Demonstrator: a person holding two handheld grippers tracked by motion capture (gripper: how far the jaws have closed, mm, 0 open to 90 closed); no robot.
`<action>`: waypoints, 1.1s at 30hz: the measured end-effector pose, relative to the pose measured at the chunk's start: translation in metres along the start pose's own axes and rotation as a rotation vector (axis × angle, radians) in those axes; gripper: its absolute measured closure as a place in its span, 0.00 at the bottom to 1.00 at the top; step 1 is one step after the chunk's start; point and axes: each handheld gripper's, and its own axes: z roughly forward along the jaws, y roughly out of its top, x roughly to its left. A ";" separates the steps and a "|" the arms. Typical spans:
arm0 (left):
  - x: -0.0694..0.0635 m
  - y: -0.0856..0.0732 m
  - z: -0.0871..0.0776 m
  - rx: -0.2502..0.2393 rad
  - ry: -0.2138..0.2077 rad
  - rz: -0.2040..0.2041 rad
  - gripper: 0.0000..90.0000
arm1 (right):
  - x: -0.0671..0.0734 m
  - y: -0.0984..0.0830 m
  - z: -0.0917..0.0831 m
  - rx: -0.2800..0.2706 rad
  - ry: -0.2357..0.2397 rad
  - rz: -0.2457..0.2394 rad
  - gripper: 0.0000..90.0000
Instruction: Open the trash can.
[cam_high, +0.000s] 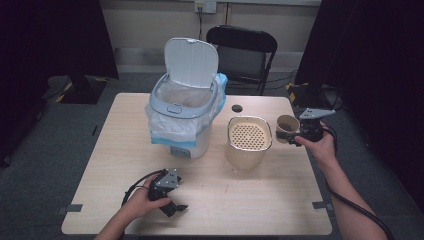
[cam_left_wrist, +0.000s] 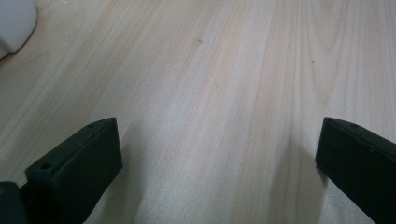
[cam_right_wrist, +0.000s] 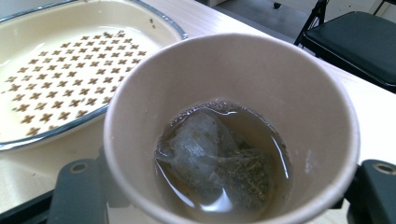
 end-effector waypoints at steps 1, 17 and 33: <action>0.000 0.000 0.000 -0.001 0.000 0.000 0.00 | -0.001 0.001 0.001 0.000 0.001 0.000 0.30; 0.000 0.000 0.000 0.000 0.000 0.000 0.00 | -0.015 0.022 0.020 -0.013 -0.015 -0.012 0.30; 0.000 0.000 0.000 0.005 0.001 0.001 0.00 | -0.019 0.046 0.041 -0.020 -0.020 -0.041 0.30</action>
